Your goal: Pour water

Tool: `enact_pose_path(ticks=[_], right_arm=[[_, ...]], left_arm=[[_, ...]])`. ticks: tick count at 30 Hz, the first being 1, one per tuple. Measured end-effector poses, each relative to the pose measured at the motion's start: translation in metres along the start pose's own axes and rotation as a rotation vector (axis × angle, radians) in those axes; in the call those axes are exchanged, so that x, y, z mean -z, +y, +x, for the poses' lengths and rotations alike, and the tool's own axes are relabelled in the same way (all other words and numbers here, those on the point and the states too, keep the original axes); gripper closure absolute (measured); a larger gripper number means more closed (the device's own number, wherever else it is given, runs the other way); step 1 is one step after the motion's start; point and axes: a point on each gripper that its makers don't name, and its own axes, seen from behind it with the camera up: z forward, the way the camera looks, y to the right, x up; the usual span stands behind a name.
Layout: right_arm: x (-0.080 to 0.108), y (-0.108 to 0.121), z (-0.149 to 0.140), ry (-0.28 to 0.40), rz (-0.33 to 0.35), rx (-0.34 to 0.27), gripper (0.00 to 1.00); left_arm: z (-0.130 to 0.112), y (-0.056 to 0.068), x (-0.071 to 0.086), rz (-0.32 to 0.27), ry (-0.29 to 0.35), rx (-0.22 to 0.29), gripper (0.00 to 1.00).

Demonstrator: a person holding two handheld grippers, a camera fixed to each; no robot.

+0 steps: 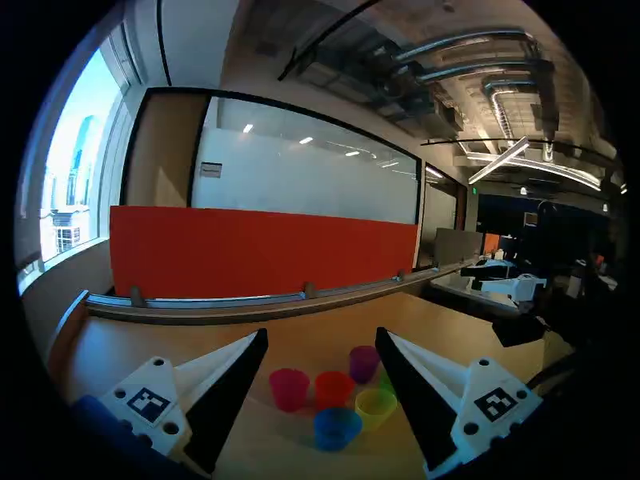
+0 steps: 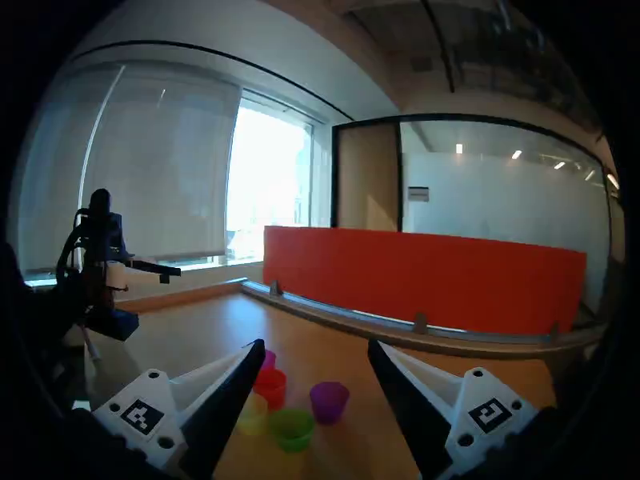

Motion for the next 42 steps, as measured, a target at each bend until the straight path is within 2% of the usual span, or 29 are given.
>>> enact_pose_path(ticks=[12,20,26,30,36,42], right_arm=[[-0.007,-0.006,-0.014,-0.096,0.08,0.017,0.01],[-0.007,-0.008,-0.027,-0.164,0.118,0.06,0.0],[-0.007,-0.01,-0.032,-0.2,0.138,0.077,0.0],[-0.008,-0.009,-0.036,-0.22,0.142,0.091,0.0],[-0.011,-0.008,-0.042,-0.24,0.15,0.104,0.0],[-0.015,-0.01,-0.048,-0.26,0.168,0.11,0.0]], left_arm=[[0.0,0.008,-0.011,-0.078,-0.057,-0.031,0.0],[-0.012,0.007,-0.017,-0.134,-0.12,-0.077,0.0],[-0.027,0.011,-0.019,-0.178,-0.174,-0.12,0.0],[-0.033,0.009,-0.022,-0.178,-0.197,-0.153,0.0],[-0.035,0.01,-0.025,-0.199,-0.201,-0.146,0.0],[-0.044,0.01,-0.029,-0.214,-0.229,-0.167,0.0]])
